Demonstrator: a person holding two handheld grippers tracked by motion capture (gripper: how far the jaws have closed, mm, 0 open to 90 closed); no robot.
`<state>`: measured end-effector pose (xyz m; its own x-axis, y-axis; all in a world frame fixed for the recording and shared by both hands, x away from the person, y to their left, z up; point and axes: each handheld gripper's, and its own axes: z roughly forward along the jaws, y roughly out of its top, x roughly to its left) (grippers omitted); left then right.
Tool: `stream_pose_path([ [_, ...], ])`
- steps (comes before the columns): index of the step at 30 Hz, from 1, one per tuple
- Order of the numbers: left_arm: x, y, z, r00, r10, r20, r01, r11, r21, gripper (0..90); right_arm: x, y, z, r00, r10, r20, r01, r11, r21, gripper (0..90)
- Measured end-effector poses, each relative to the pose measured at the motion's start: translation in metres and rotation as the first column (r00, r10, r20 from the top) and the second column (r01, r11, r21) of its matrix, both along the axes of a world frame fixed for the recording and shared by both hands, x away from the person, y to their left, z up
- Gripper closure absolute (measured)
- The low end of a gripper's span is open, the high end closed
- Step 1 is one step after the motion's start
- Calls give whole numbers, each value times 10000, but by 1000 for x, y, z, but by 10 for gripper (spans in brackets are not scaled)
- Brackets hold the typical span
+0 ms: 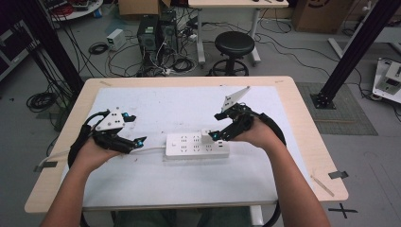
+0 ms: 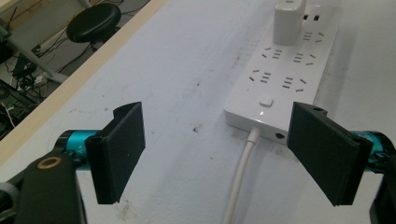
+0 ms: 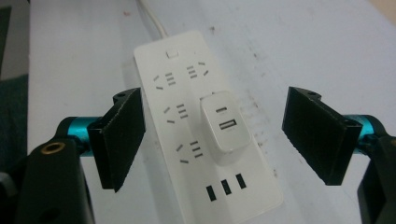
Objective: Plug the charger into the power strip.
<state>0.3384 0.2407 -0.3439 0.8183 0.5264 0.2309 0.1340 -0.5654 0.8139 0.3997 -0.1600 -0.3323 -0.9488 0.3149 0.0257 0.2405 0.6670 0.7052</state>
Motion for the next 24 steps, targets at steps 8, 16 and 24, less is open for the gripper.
stream_pose_path([
  [8, 0, 2, 2, 9999, -145, 30, 146, 9990, -426, 193, -30, -24, 4, 9985, -346, 419, 275, 9869, 1592, 214],
  [16, 5, 5, 4, 9999, -162, 51, 165, 9971, -745, 193, -40, -40, -3, 9960, -700, 562, 546, 9695, 2391, 214],
  [24, 4, 5, 5, 9999, -122, 51, 126, 9971, -750, 193, -39, -41, -5, 9957, -800, 471, 669, 9701, 2334, 214],
])
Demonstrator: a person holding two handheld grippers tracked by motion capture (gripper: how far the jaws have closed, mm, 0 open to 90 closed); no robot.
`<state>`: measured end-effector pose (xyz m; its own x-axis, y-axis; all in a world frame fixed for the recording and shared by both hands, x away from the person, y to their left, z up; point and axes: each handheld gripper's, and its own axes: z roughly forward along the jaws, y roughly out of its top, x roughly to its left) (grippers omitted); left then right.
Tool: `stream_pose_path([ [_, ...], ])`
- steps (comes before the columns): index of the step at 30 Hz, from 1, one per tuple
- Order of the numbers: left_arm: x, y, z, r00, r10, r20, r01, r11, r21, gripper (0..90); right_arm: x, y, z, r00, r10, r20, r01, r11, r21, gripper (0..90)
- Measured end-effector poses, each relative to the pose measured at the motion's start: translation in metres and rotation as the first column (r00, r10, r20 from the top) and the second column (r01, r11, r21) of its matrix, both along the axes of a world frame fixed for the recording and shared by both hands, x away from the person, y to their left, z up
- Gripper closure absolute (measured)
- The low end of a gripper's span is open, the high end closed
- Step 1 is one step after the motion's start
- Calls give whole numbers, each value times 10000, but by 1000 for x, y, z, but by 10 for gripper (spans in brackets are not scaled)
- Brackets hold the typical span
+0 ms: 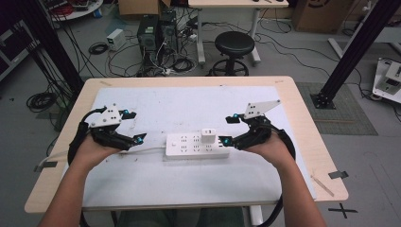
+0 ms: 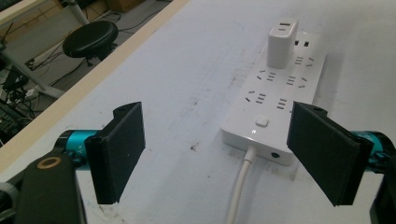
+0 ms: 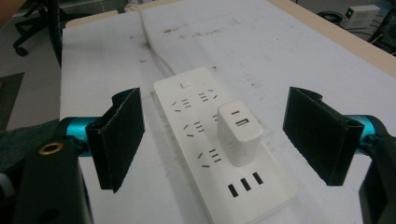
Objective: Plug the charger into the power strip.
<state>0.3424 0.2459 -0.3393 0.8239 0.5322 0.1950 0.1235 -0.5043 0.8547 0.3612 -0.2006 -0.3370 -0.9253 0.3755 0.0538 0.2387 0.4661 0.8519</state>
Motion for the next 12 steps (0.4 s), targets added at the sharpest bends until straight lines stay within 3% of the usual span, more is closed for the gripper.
stream_pose_path([
  [12, -3, -2, 1, 10000, 40, 33, -41, 9999, 128, 193, 1, 0, 0, 10000, 7, 45, -7, 10000, 72, 214],
])
